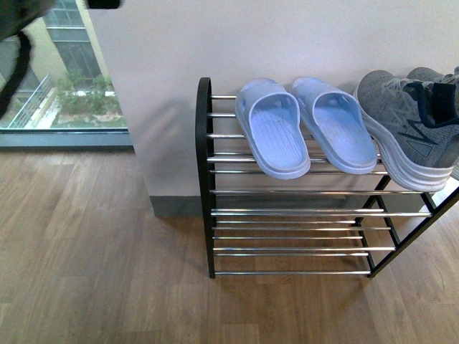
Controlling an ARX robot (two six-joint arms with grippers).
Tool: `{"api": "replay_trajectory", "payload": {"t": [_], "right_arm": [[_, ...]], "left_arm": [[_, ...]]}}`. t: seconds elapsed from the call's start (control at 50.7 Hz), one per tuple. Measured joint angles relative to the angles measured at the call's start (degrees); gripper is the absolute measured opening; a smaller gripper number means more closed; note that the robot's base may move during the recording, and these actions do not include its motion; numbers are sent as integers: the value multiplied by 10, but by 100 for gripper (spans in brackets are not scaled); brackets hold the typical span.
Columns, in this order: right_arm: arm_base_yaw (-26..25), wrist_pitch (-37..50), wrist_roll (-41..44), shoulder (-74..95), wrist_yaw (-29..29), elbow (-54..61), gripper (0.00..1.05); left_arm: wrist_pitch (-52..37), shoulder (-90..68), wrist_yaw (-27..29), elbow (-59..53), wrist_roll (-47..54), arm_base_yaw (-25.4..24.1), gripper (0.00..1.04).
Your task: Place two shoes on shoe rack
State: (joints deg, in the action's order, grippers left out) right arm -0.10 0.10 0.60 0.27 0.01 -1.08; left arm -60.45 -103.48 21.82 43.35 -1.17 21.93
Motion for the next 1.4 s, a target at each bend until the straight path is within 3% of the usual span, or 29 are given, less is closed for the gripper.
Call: {"api": "replay_trajectory", "payload": {"t": [0.276, 0.592, 0.908, 0.987, 1.086, 1.402], "right_arm": [[0, 0, 0, 0, 0, 0, 95], [0, 0, 0, 0, 0, 0, 95], [0, 0, 0, 0, 0, 0, 95], [0, 0, 0, 0, 0, 0, 95], [0, 0, 0, 0, 0, 0, 95], [0, 0, 0, 0, 0, 0, 95]], "left_arm": [[-69, 124, -73, -204, 3, -68, 1], [-23, 307, -139, -340, 6, -137, 1], [67, 449, -171, -394, 6, -169, 1], [92, 482, -210, -402, 6, -197, 1], [120, 518, -214, -409, 6, -215, 1], [225, 643, -218, -425, 6, -217, 1]]}}
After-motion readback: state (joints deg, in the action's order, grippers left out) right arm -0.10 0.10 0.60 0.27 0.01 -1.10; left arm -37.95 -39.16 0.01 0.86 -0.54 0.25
